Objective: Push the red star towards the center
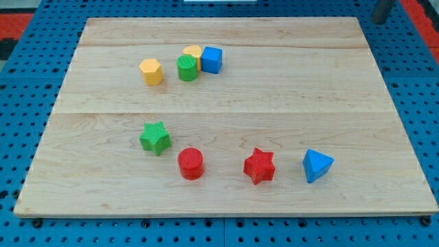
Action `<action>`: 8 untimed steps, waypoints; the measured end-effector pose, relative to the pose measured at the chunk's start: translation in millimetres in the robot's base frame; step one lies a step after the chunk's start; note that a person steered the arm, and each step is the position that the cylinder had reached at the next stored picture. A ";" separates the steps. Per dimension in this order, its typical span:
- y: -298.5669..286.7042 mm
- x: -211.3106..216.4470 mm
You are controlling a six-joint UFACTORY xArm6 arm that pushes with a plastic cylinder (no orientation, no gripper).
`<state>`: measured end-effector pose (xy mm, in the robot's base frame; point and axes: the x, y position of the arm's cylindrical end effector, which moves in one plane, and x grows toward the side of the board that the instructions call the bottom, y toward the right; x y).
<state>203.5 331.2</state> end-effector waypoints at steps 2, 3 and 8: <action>0.0 1.8; 13.4 24.7; -307.7 257.4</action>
<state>460.8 23.5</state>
